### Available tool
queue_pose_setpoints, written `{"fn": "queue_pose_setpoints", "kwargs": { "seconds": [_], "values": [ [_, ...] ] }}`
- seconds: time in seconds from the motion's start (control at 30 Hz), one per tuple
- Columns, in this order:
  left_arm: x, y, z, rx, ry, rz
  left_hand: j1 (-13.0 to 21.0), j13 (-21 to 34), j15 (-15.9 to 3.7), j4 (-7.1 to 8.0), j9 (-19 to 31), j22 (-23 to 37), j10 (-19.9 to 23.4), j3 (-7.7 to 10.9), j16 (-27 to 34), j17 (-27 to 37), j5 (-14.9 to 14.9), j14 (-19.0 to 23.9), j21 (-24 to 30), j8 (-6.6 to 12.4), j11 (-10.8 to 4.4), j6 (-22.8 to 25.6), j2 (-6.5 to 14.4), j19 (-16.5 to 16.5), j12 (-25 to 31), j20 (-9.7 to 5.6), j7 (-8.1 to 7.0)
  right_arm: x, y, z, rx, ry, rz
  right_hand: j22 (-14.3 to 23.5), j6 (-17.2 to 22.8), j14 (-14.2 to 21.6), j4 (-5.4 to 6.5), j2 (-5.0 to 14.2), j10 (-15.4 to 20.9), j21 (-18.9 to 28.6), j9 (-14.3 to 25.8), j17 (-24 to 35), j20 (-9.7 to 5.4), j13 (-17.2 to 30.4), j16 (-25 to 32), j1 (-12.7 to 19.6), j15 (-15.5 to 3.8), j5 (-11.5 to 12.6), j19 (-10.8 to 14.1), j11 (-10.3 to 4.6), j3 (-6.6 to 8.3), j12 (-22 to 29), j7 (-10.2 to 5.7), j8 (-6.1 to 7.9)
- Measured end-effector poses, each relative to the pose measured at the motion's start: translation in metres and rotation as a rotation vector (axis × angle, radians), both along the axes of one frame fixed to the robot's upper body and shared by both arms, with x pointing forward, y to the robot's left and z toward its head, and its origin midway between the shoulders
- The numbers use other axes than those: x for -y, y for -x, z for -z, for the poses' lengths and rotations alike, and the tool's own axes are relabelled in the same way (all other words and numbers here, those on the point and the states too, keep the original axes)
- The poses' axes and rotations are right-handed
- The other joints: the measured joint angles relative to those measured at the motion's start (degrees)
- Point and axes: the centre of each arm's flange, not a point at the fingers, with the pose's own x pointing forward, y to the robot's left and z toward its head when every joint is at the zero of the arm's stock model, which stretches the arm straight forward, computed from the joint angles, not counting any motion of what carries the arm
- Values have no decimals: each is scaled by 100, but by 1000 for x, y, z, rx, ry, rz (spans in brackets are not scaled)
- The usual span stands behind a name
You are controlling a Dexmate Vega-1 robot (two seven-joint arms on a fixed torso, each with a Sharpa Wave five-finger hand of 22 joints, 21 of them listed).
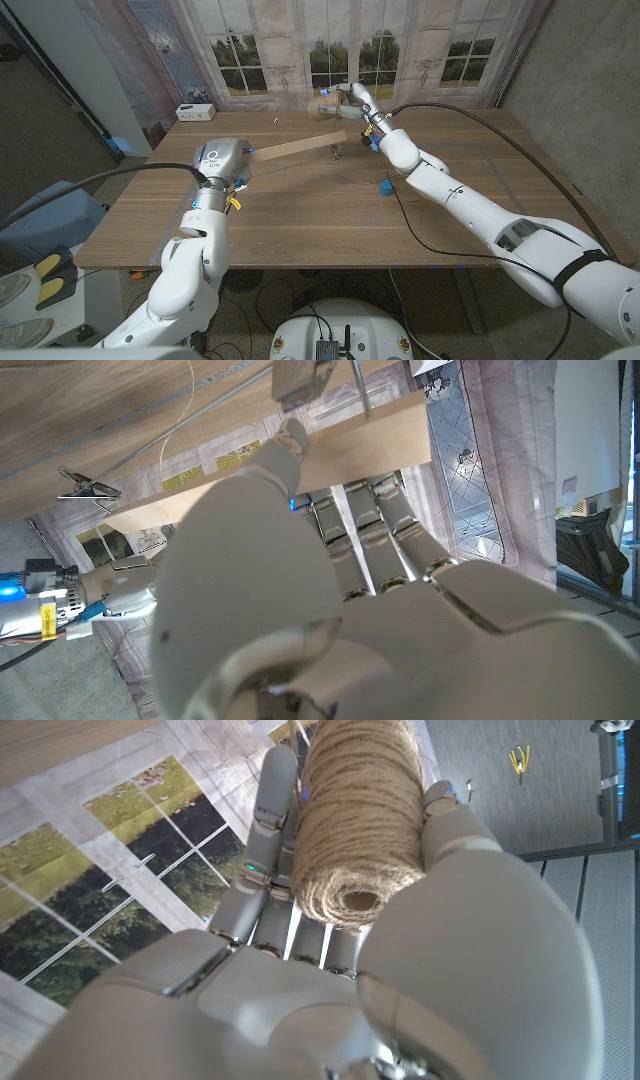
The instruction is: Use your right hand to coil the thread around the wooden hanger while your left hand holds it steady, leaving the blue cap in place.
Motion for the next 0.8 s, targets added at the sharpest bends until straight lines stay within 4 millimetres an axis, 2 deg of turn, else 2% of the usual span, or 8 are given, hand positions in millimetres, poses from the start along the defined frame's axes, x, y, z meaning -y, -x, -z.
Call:
{"fn": "queue_pose_setpoints", "kwargs": {
  "seconds": [0.53,0.8],
  "values": [
    [-5,-21,-7,-42,6,-6,0,6,1,-1,0,-28,6,1,-38,23,14,1,24,0,6,0,0,0,-23,0,0,-4,10,-13,-79,-28,-232,-28,39,20,0,-6,21,127,12,44,12,0,-55,6,20,0,-11,-18,0,0,0,-54],
    [-7,-30,-11,-42,12,-15,0,5,-1,-14,0,-23,22,14,-66,51,14,40,71,1,12,0,0,-1,-27,0,0,-2,17,-11,-119,-60,-329,-51,39,20,0,-35,21,211,28,54,23,0,-88,35,20,-1,-22,-18,-1,0,0,-57]
  ]
}}
